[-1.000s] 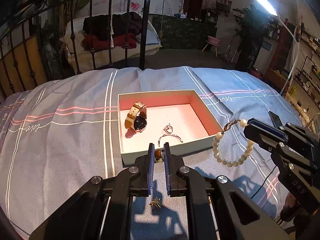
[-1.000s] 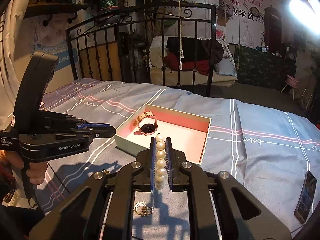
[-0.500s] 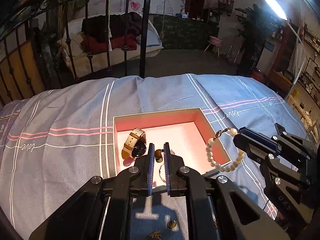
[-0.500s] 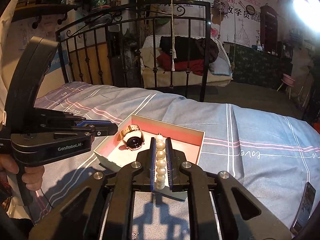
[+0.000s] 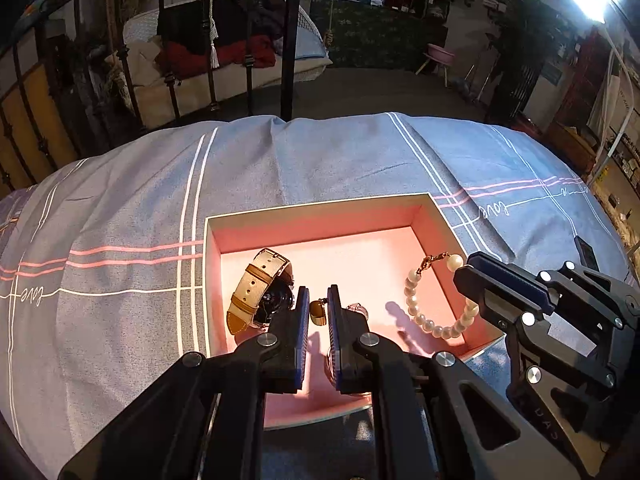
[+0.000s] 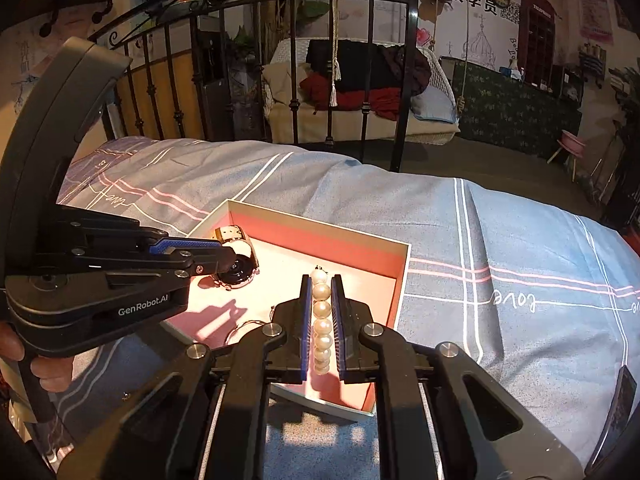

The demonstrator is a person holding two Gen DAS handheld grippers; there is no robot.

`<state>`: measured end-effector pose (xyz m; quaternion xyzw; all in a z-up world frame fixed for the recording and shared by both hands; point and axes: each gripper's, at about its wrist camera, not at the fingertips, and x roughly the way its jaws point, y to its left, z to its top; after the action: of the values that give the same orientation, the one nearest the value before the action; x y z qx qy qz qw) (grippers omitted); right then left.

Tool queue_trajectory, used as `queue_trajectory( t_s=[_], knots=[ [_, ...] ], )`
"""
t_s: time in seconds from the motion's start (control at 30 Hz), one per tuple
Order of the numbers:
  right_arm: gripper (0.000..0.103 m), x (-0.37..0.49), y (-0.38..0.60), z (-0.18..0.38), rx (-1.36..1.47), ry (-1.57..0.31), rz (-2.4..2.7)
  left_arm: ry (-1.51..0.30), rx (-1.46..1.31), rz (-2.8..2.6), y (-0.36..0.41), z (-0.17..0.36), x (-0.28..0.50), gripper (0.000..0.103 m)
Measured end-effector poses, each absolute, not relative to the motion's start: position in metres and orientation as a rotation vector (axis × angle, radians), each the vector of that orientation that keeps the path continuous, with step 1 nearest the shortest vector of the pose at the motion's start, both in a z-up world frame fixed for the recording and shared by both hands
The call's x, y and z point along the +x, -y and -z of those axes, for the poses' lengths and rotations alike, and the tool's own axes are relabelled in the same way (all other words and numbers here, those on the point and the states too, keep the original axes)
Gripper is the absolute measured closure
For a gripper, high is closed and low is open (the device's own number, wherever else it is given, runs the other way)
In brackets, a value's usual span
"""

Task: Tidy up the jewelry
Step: 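Carry the pearl bracelet and gold earring into the box with both grippers, then open both grippers over the box and move them back to the jewelry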

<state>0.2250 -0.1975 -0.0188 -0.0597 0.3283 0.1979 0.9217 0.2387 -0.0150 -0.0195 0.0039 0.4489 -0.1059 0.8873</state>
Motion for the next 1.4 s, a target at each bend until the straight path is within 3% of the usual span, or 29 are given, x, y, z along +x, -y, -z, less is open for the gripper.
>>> queue_trajectory(
  t_s=[0.77, 0.8, 0.9, 0.97, 1.0, 1.03, 1.1, 1.17, 1.4],
  knots=[
    [0.093, 0.233, 0.196, 0.037, -0.136, -0.726, -0.407, -1.002, -0.012, 0.198, 0.02, 0.035, 0.265, 0.094],
    [0.093, 0.232, 0.197, 0.037, -0.134, -0.722, -0.41, -1.002, -0.013, 0.195, 0.019, 0.036, 0.266, 0.092],
    [0.092, 0.23, 0.197, 0.037, -0.135, -0.72, -0.411, -0.996, -0.035, 0.181, 0.017, 0.032, 0.266, 0.061],
    [0.083, 0.227, 0.197, 0.037, -0.123, -0.718, -0.419, -0.977, -0.039, 0.188, 0.017, 0.027, 0.263, 0.056],
    [0.061, 0.225, 0.198, 0.036, -0.114, -0.708, -0.417, -0.966, -0.035, 0.189, 0.018, 0.024, 0.261, 0.05],
    [0.032, 0.222, 0.199, 0.034, -0.105, -0.693, -0.414, -0.956, -0.038, 0.191, 0.019, 0.021, 0.259, 0.039],
    [0.013, 0.214, 0.201, 0.027, -0.098, -0.65, -0.39, -0.929, -0.048, 0.187, 0.018, 0.014, 0.254, 0.023],
    [0.005, 0.207, 0.205, 0.022, -0.073, -0.636, -0.401, -0.894, -0.058, 0.186, 0.015, 0.005, 0.247, 0.017],
    [0.005, 0.161, 0.218, 0.019, -0.028, -0.646, -0.441, -0.848, -0.072, 0.222, -0.001, 0.001, 0.193, 0.012]
  ],
)
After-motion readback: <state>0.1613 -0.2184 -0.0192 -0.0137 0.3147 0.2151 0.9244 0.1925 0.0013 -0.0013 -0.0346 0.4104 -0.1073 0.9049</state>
